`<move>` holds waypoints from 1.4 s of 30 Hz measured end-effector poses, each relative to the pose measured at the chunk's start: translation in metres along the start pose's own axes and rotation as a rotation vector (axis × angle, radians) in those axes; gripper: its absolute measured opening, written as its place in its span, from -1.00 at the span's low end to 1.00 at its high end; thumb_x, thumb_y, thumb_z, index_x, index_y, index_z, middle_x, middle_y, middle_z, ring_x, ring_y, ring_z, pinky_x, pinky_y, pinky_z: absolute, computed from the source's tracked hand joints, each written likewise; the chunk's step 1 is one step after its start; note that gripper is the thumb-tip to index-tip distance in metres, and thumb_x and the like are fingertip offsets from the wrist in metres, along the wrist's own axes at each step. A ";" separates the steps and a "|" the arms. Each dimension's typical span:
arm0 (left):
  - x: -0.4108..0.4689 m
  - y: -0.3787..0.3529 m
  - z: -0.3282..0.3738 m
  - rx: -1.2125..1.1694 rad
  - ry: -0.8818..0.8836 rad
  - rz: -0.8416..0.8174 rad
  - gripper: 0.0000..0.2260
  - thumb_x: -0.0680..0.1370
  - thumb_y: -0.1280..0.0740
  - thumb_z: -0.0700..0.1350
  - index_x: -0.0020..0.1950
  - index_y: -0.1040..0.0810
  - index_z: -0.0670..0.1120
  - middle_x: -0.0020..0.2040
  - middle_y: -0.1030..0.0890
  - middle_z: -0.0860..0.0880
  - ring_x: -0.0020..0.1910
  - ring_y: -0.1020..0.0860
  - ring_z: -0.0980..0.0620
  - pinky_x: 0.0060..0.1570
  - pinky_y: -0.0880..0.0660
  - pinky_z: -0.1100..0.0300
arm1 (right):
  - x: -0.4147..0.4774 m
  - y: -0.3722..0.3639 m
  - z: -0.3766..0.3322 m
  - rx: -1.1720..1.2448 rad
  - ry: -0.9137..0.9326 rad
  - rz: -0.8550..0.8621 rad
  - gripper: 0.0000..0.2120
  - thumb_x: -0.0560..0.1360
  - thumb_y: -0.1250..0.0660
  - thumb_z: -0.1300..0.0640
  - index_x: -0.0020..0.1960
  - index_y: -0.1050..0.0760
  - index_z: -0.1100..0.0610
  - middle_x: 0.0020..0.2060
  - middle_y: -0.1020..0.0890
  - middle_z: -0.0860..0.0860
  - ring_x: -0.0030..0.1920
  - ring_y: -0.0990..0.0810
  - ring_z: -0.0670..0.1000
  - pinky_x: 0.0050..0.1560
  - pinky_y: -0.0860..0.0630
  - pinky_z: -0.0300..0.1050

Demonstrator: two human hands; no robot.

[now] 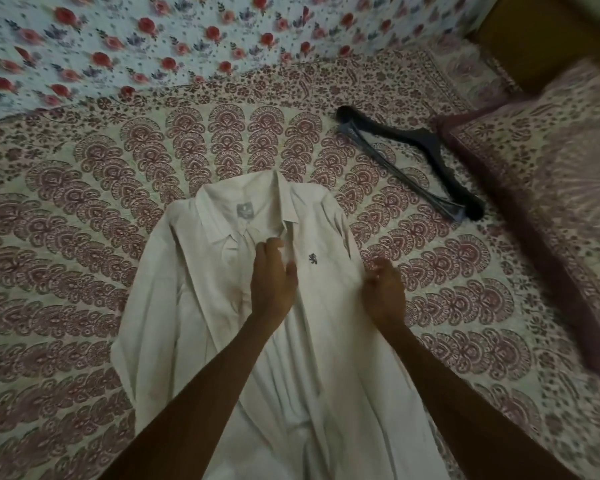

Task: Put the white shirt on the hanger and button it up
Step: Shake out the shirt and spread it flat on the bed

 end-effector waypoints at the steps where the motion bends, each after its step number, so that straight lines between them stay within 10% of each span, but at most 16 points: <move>1: 0.003 -0.008 0.005 0.034 0.000 -0.015 -0.66 0.53 -0.37 -0.12 0.26 -0.36 -0.08 0.16 -0.42 -0.07 0.10 -0.51 -0.07 -0.03 -0.56 -0.03 | 0.007 -0.006 0.002 -0.026 -0.012 -0.079 -0.69 0.53 -0.27 0.05 0.23 -0.46 0.16 0.07 -0.59 0.20 0.10 -0.56 0.24 0.06 -0.51 0.08; 7: 0.008 -0.039 -0.009 0.069 0.457 -0.085 -0.39 0.49 -0.40 0.10 0.42 -0.23 -0.06 0.31 -0.41 -0.19 0.28 -0.42 -0.25 0.18 -0.41 -0.19 | 0.035 -0.005 -0.001 -0.144 -0.124 -0.141 -0.70 0.62 -0.20 -0.01 0.09 -0.50 0.24 -0.02 -0.64 0.15 -0.11 -0.58 0.11 -0.13 -0.51 -0.07; 15: 0.031 -0.054 -0.017 0.200 0.717 -0.131 -0.35 0.42 -0.43 0.11 0.41 -0.28 -0.11 0.36 -0.31 -0.16 0.35 -0.32 -0.26 0.26 -0.36 -0.26 | 0.164 0.099 -0.056 -0.134 0.038 0.371 -0.75 0.54 -0.24 0.26 0.20 -0.44 0.13 0.13 -0.56 0.16 0.15 -0.53 0.22 0.12 -0.47 0.13; 19: 0.029 -0.057 -0.010 0.335 0.735 -0.121 -0.35 0.49 -0.34 0.13 0.46 -0.24 -0.17 0.39 -0.31 -0.18 0.37 -0.30 -0.26 0.28 -0.31 -0.22 | 0.179 0.044 -0.021 -0.225 0.041 -0.013 -0.55 0.60 -0.16 -0.13 0.24 -0.42 0.22 0.16 -0.54 0.24 0.16 -0.53 0.26 0.13 -0.49 0.14; 23: 0.034 -0.065 -0.001 0.302 0.747 -0.071 -0.22 0.49 -0.24 0.30 0.50 -0.18 -0.21 0.48 -0.25 -0.25 0.44 -0.25 -0.28 0.36 -0.25 -0.21 | 0.154 0.014 0.009 0.080 0.050 -0.311 -0.53 0.58 -0.19 -0.23 -0.22 -0.46 0.16 -0.29 -0.57 0.07 -0.24 -0.53 0.07 -0.33 -0.35 -0.22; 28: 0.044 -0.069 -0.001 0.220 0.759 0.061 -0.31 0.44 -0.38 0.22 0.37 -0.26 -0.18 0.36 -0.34 -0.25 0.34 -0.33 -0.29 0.23 -0.36 -0.18 | 0.170 0.051 0.005 0.134 0.050 -0.020 -0.80 0.52 -0.37 0.15 0.09 -0.53 0.23 -0.07 -0.61 0.14 -0.05 -0.56 0.14 -0.11 -0.38 -0.16; 32: 0.042 -0.070 -0.002 0.287 0.728 0.124 -0.39 0.45 -0.40 0.17 0.30 -0.28 -0.16 0.29 -0.37 -0.22 0.28 -0.38 -0.28 0.18 -0.39 -0.17 | 0.155 0.092 -0.033 0.164 0.302 0.379 -0.86 0.44 -0.40 0.24 -0.04 -0.48 0.12 -0.10 -0.55 0.01 -0.04 -0.54 0.10 -0.16 -0.30 -0.19; 38: 0.051 -0.054 0.011 0.284 0.675 0.278 -0.32 0.36 -0.48 0.07 0.36 -0.24 -0.07 0.29 -0.37 -0.18 0.24 -0.41 -0.24 0.20 -0.38 -0.10 | 0.156 0.032 -0.019 -0.443 0.073 -0.206 -0.52 0.44 -0.18 -0.27 0.02 -0.57 0.11 0.06 -0.58 0.12 0.17 -0.50 0.18 0.24 -0.39 0.21; 42: 0.079 -0.043 0.040 0.344 0.363 0.323 -0.36 0.40 -0.43 0.18 0.35 -0.32 -0.09 0.25 -0.45 -0.17 0.19 -0.45 -0.21 0.11 -0.40 -0.06 | 0.174 0.056 -0.051 -0.344 0.202 0.158 -0.44 0.60 -0.06 -0.21 -0.08 -0.59 0.24 -0.23 -0.64 0.14 -0.14 -0.62 0.14 -0.05 -0.56 0.02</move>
Point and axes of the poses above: each hand's wrist, its own x-axis towards the middle knuckle, its own y-axis out of the back of the hand, z = x × y, the point moved 7 cm from there along x, towards the middle knuckle
